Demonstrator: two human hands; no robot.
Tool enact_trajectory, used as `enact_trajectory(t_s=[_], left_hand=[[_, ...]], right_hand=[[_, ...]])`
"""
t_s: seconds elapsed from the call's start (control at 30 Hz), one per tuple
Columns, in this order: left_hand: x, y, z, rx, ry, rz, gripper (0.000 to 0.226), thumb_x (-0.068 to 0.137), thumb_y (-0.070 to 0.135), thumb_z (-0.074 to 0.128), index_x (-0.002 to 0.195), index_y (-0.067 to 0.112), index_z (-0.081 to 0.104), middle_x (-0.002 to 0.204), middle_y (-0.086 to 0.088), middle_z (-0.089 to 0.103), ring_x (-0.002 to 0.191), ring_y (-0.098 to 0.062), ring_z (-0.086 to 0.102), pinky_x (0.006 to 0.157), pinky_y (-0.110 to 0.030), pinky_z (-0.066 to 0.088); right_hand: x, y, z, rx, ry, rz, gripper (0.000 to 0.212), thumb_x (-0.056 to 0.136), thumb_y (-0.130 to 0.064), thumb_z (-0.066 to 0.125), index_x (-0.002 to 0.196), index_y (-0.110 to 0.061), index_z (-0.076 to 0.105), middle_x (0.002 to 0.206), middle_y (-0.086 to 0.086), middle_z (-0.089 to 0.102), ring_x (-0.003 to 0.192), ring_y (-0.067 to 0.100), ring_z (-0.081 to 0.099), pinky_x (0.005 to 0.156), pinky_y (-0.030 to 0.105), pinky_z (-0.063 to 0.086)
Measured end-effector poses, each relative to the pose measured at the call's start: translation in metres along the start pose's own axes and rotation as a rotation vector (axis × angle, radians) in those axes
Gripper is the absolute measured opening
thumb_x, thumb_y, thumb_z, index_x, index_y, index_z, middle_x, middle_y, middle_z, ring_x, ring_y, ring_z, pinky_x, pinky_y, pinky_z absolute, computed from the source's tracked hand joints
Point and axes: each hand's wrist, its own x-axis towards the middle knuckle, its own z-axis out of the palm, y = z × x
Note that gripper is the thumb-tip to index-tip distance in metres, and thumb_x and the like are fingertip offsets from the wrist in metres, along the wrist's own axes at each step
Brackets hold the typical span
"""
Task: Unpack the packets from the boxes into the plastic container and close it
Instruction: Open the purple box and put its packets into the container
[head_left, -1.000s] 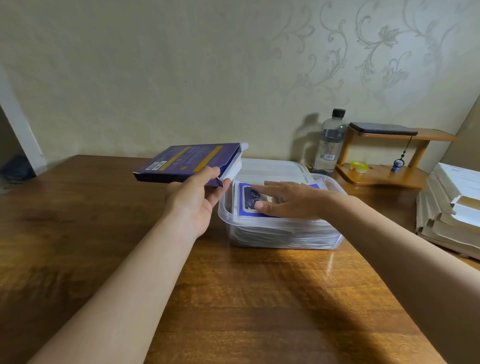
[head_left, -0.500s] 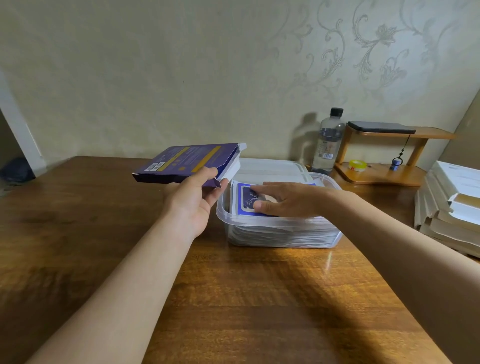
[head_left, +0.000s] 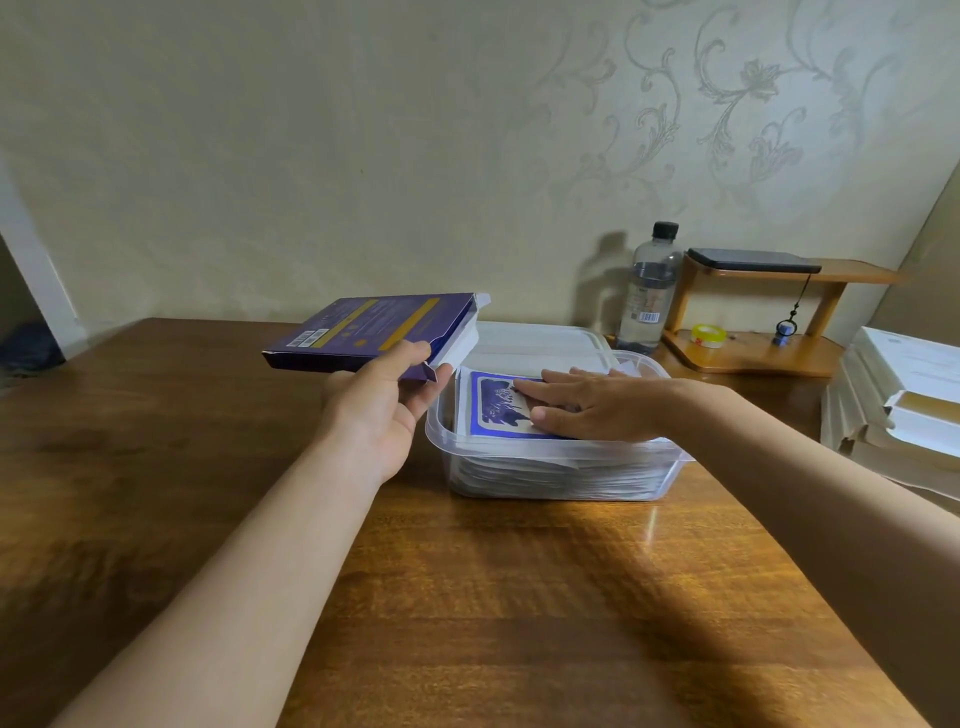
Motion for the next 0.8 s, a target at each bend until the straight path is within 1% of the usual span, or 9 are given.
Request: enact_trajectory(t_s=[0.33, 0.4, 0.47, 0.53, 0.57, 0.63, 0.67, 0.73, 0.8], left_hand=[[-0.002, 0.001, 0.001, 0.013, -0.006, -0.022, 0.055, 0.082, -0.002, 0.078, 0.132, 0.006, 0.056, 0.124, -0.022, 0.064, 0.103, -0.036, 0.070, 0.065, -0.033, 0.062], [-0.003, 0.001, 0.001, 0.008, -0.012, -0.023, 0.055, 0.082, -0.002, 0.077, 0.132, 0.005, 0.056, 0.124, -0.022, 0.064, 0.104, -0.036, 0.070, 0.064, -0.033, 0.062], [-0.005, 0.002, 0.002, -0.001, -0.011, -0.027, 0.054, 0.082, -0.002, 0.077, 0.132, 0.004, 0.057, 0.122, -0.022, 0.064, 0.103, -0.036, 0.070, 0.063, -0.033, 0.062], [-0.006, 0.003, 0.002, -0.010, -0.022, -0.037, 0.052, 0.083, -0.002, 0.076, 0.131, 0.004, 0.057, 0.121, -0.023, 0.065, 0.102, -0.036, 0.070, 0.063, -0.032, 0.062], [-0.006, 0.003, 0.003, -0.019, -0.029, -0.042, 0.051, 0.083, -0.002, 0.076, 0.130, 0.003, 0.058, 0.122, -0.024, 0.065, 0.101, -0.036, 0.071, 0.063, -0.031, 0.062], [-0.007, 0.004, 0.003, -0.040, -0.035, -0.043, 0.051, 0.083, -0.003, 0.076, 0.130, 0.003, 0.058, 0.122, -0.025, 0.065, 0.101, -0.037, 0.071, 0.061, -0.030, 0.061], [-0.008, 0.003, 0.004, -0.047, -0.034, -0.041, 0.051, 0.083, -0.003, 0.076, 0.131, 0.003, 0.057, 0.122, -0.024, 0.065, 0.102, -0.037, 0.071, 0.061, -0.030, 0.061], [-0.008, 0.003, 0.004, -0.060, -0.034, -0.040, 0.052, 0.083, -0.002, 0.076, 0.131, 0.006, 0.057, 0.122, -0.024, 0.065, 0.104, -0.038, 0.071, 0.062, -0.032, 0.062], [-0.009, 0.003, 0.004, -0.052, -0.039, -0.038, 0.046, 0.084, -0.001, 0.076, 0.126, 0.008, 0.059, 0.121, -0.024, 0.066, 0.103, -0.039, 0.071, 0.066, -0.036, 0.064]], right_hand=[[0.005, 0.004, 0.002, -0.024, -0.035, -0.002, 0.076, 0.079, -0.083, 0.013, 0.148, -0.059, -0.006, 0.166, -0.011, -0.007, 0.153, 0.023, -0.008, 0.121, 0.056, -0.005], [0.002, 0.002, 0.002, -0.005, -0.013, 0.012, 0.074, 0.081, -0.082, 0.017, 0.149, -0.059, -0.001, 0.166, -0.010, -0.003, 0.153, 0.024, -0.004, 0.121, 0.055, -0.001], [-0.003, -0.002, 0.000, 0.082, 0.065, 0.026, 0.071, 0.087, -0.076, 0.030, 0.152, -0.053, 0.014, 0.165, -0.007, 0.013, 0.152, 0.026, 0.015, 0.121, 0.051, 0.014], [-0.009, -0.007, 0.000, 0.205, 0.266, 0.040, 0.062, 0.091, -0.065, 0.046, 0.149, -0.043, 0.037, 0.154, -0.004, 0.041, 0.137, 0.024, 0.044, 0.109, 0.042, 0.038], [-0.011, -0.009, -0.001, 0.235, 0.403, 0.041, 0.054, 0.093, -0.058, 0.053, 0.143, -0.037, 0.048, 0.144, -0.003, 0.053, 0.127, 0.022, 0.054, 0.102, 0.038, 0.046], [-0.012, -0.016, -0.007, 0.329, 0.634, 0.001, 0.035, 0.095, -0.039, 0.062, 0.126, -0.024, 0.065, 0.121, 0.000, 0.068, 0.109, 0.018, 0.065, 0.092, 0.037, 0.055], [-0.010, -0.020, -0.011, 0.432, 0.698, -0.025, 0.025, 0.094, -0.030, 0.065, 0.116, -0.019, 0.071, 0.110, 0.001, 0.073, 0.098, 0.017, 0.069, 0.087, 0.038, 0.058], [-0.006, -0.035, -0.020, 0.688, 0.734, -0.048, 0.015, 0.092, -0.017, 0.066, 0.101, -0.011, 0.075, 0.090, 0.007, 0.075, 0.078, 0.018, 0.069, 0.073, 0.039, 0.061], [0.000, -0.055, -0.028, 0.880, 0.688, -0.053, 0.013, 0.091, -0.011, 0.065, 0.096, -0.004, 0.075, 0.081, 0.011, 0.070, 0.067, 0.019, 0.063, 0.060, 0.034, 0.057]])
